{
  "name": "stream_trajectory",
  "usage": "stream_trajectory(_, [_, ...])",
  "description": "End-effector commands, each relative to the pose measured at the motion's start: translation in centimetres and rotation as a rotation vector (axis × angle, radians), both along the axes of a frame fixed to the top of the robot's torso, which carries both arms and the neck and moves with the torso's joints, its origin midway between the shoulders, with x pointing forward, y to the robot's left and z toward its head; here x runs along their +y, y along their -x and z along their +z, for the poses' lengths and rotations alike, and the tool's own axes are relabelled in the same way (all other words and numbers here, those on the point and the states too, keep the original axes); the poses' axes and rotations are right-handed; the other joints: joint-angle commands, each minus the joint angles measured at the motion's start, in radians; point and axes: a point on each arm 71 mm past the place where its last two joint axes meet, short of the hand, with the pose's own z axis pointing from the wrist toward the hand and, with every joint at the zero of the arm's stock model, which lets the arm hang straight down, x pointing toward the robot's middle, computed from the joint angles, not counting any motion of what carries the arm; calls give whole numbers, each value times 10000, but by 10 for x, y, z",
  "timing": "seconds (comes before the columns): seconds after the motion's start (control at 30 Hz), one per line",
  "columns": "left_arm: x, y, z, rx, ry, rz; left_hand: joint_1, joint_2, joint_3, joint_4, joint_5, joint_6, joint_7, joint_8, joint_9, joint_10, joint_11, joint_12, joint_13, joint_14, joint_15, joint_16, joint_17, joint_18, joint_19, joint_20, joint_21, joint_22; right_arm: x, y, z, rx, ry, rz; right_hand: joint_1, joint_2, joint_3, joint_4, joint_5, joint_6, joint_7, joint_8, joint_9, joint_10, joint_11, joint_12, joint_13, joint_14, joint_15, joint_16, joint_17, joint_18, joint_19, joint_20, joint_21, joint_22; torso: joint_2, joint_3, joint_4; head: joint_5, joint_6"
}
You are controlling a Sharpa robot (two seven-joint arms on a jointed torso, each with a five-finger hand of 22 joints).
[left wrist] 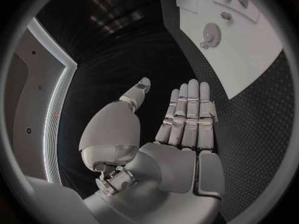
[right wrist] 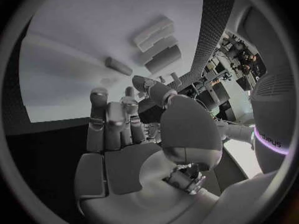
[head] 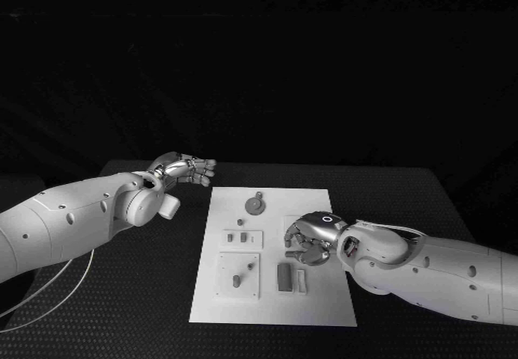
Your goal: Assemble the parts on the task board
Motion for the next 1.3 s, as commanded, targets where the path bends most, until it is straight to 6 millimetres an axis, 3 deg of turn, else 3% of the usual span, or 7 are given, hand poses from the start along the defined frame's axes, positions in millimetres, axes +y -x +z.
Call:
stream_trajectory(0.03, [-2,0,1,-41,112,-160,-14,19,-50,-31,-49,-56,-19,41,-10,45,-23,40,-13,70,-9,-52,19,55,66,-12,-56,15,3,2,-2,-453,349,626,103,11,-11,-51,-57,-13,-3,38,-1,-76,15,-30,-7,-78,-6,-32,2,372,-74,-5,-57,120,2,8,-10,23,-10])
stream_trajectory(1.3, [-1,0,1,-10,96,-148,-18,32,-58,-29,-48,-65,-15,38,-17,39,-20,37,-20,73,-8,-80,52,53,67,-12,-67,22,-10,3,-27,-321,1317,473,59,-251,-101,152,-58,99,-3,142,18,-141,18,-25,4,-165,3,-30,22,372,-151,72,-87,153,-4,-5,-15,12,-52])
